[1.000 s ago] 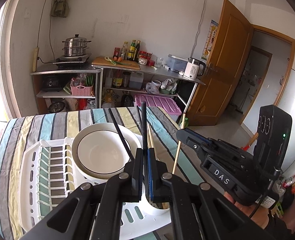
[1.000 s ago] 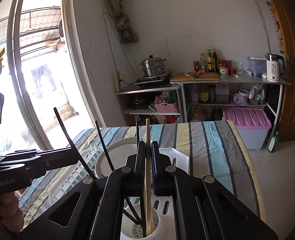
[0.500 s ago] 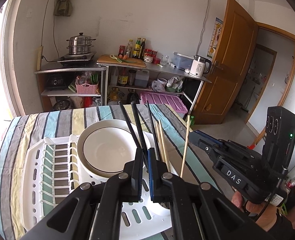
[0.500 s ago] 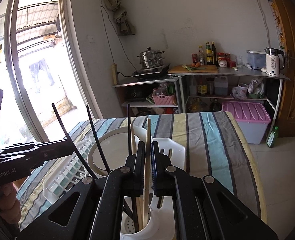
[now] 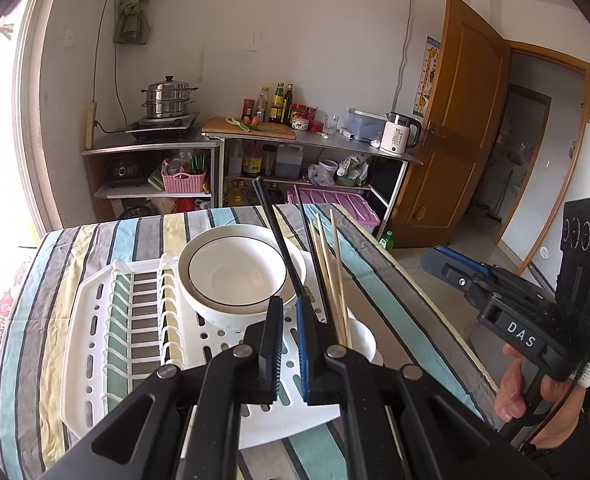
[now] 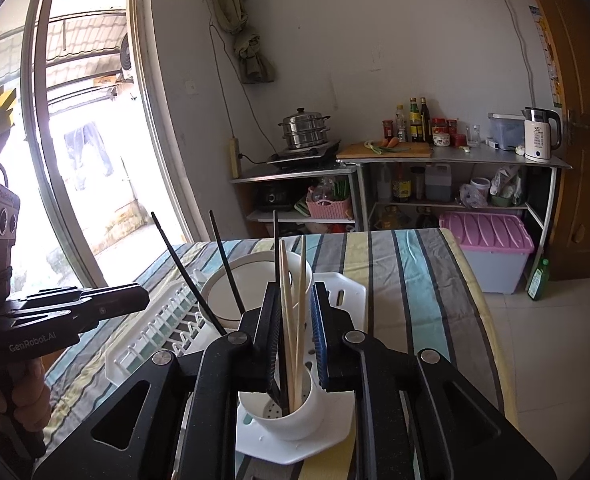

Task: Organize utensils
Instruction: 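Lower both chopsticks into the white cup and open both tools, then move both tools back down to the chopsticks on the tablecloth, then grasp a black chopstick with the left tool while the right tool grasps a wooden one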

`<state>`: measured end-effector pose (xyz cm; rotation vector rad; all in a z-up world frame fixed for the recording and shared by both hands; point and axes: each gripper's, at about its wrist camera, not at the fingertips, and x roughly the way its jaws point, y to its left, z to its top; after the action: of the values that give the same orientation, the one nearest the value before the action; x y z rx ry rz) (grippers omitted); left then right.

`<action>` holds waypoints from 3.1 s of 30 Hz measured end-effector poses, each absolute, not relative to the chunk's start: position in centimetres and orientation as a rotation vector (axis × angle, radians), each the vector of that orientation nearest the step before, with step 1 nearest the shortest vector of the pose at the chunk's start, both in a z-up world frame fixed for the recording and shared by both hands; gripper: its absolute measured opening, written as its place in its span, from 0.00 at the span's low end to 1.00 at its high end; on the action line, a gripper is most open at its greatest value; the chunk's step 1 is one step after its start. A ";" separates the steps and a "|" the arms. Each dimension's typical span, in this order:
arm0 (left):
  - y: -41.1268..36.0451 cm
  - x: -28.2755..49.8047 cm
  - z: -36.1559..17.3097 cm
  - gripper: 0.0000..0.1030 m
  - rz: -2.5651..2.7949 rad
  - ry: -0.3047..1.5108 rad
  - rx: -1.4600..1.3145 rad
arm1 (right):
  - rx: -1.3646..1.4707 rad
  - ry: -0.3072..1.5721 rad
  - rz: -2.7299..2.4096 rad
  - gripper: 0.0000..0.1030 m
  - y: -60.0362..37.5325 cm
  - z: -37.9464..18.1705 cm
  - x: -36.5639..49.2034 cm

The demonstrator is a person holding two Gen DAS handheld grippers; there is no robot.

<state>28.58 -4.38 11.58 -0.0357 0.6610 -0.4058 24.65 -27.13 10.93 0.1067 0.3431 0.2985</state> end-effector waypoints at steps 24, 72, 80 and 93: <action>1.9 9.4 5.5 0.06 -0.299 0.652 -0.030 | 0.072 0.392 0.345 0.18 -24.8 5.0 8.8; 0.1 16.7 -3.6 0.05 -0.283 0.945 0.055 | 0.011 0.740 0.403 0.18 -16.2 -2.5 16.0; 2.1 16.1 -2.6 0.05 -0.269 0.914 -0.008 | -0.030 0.815 0.407 0.18 -14.3 -3.8 17.5; 3.4 15.5 -0.7 0.05 -0.273 0.864 -0.040 | -0.145 0.854 0.330 0.18 -12.2 -4.1 19.1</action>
<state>15.47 3.43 -0.69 -0.0399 0.8644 -0.2726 19.09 -12.17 -4.06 -0.1445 0.8540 0.3305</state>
